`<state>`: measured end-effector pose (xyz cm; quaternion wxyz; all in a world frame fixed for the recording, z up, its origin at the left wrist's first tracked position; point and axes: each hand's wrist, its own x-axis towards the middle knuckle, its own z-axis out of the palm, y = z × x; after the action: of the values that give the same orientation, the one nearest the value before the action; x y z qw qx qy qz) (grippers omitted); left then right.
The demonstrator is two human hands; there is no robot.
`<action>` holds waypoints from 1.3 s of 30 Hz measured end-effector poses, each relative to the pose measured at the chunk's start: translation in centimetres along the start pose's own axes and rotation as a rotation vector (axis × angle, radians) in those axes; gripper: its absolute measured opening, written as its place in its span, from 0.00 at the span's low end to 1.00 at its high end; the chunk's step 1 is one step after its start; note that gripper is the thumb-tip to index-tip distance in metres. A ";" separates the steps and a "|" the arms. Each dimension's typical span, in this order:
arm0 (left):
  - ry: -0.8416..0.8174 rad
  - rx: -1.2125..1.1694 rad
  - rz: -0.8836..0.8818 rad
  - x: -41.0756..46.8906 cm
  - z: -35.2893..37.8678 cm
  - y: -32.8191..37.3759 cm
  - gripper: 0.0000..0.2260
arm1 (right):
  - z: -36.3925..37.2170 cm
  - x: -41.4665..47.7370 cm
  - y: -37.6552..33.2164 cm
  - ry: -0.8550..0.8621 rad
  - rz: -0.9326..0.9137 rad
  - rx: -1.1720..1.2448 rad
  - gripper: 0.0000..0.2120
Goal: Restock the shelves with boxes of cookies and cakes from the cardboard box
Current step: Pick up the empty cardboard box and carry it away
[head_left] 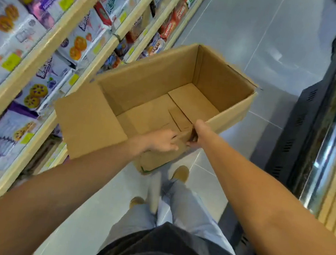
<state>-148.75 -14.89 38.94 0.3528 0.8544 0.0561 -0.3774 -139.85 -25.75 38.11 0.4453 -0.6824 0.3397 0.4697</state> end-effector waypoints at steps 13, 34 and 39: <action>0.199 0.468 -0.025 9.5 -11.6 11.8 0.14 | -12.9 -1.0 -17.5 -0.059 -0.141 0.124 0.24; 0.043 0.776 0.388 37.2 -43.9 24.7 0.34 | -23.6 12.9 -48.6 0.258 -0.235 0.089 0.09; -0.162 0.943 0.410 43.9 -49.9 27.7 0.36 | -28.5 16.7 -54.7 0.293 -0.243 0.126 0.13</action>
<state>-77.40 -10.85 47.71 -0.0006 0.8820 -0.3159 -0.3495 -76.46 -32.53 42.80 0.4863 -0.7502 0.3449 0.2858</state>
